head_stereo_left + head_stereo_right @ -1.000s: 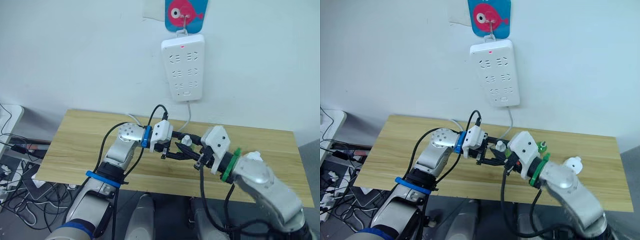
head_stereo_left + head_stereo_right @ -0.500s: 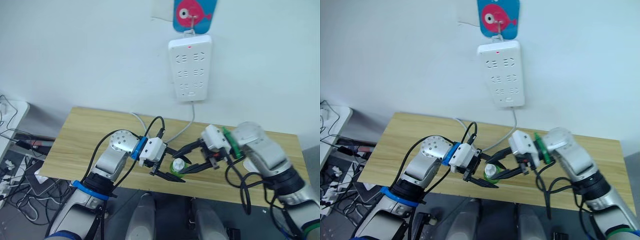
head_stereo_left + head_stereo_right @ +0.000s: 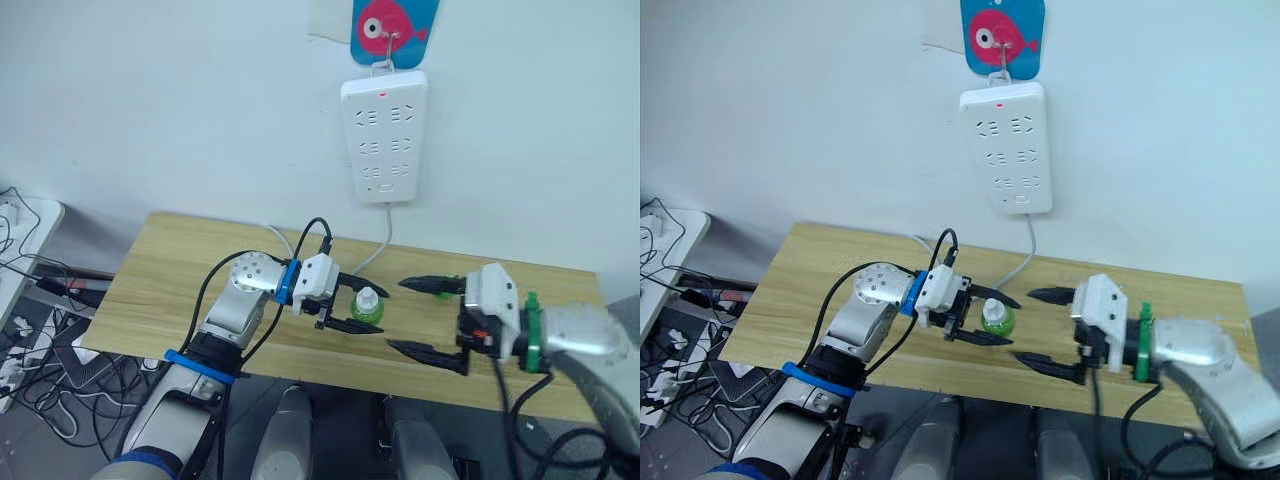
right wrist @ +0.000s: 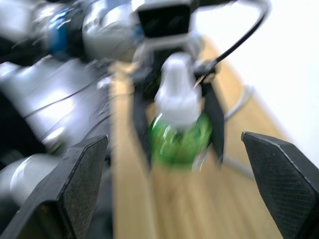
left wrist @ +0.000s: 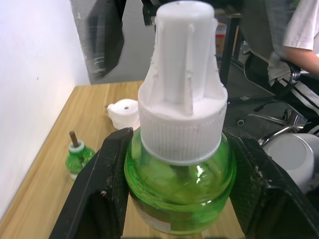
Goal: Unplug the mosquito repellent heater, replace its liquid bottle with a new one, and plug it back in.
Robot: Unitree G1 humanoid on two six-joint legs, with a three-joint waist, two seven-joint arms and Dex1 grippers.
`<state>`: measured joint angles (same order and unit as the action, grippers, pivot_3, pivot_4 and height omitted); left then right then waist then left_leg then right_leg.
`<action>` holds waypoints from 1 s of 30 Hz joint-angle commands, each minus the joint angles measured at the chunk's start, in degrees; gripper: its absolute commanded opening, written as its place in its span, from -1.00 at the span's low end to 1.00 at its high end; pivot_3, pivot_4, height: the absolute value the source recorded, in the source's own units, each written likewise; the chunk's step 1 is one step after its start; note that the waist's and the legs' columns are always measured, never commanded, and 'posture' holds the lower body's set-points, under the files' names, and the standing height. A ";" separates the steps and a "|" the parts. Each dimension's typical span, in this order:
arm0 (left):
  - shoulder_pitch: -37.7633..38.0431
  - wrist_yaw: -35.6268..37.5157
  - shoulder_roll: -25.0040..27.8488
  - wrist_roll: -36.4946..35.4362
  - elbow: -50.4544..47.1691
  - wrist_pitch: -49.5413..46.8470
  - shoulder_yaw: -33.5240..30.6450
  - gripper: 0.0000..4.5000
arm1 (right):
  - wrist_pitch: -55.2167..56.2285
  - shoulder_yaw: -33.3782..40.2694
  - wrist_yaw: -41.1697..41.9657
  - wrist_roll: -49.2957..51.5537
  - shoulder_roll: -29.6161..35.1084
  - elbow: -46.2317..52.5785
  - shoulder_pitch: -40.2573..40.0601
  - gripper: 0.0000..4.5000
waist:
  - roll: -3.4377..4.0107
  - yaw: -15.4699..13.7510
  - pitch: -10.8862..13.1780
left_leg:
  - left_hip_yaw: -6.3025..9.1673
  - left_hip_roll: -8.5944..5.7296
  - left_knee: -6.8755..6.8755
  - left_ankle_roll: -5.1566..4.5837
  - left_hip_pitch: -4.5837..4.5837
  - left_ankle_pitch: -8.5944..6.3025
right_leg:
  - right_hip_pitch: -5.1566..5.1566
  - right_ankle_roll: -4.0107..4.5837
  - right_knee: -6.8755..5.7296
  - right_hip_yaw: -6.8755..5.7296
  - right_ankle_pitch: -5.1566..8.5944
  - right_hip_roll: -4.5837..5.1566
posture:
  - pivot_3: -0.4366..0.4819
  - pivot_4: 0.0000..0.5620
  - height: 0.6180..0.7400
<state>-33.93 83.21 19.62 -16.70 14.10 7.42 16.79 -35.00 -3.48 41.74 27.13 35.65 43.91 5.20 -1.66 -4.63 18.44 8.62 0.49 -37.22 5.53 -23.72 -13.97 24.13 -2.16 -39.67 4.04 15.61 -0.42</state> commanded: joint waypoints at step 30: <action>-0.56 -0.46 -0.92 0.15 0.72 1.78 -0.35 0.02 | -5.90 2.41 -8.50 3.79 -0.22 6.20 -1.66 0.99 | 0.05 2.02 -0.15 | 0.11 0.00 0.04 -0.03 -0.03 0.01 | 0.00 0.01 0.02 -0.08 0.01 0.00 | 0.34 -0.10 1.00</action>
<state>-34.40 82.60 18.92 -15.74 16.02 8.11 16.93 -40.79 -0.27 33.16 29.20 35.78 47.01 2.79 -1.61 -2.61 18.29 8.73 0.49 -37.18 5.50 -23.75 -13.95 24.13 -2.16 -39.66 3.97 15.61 -0.42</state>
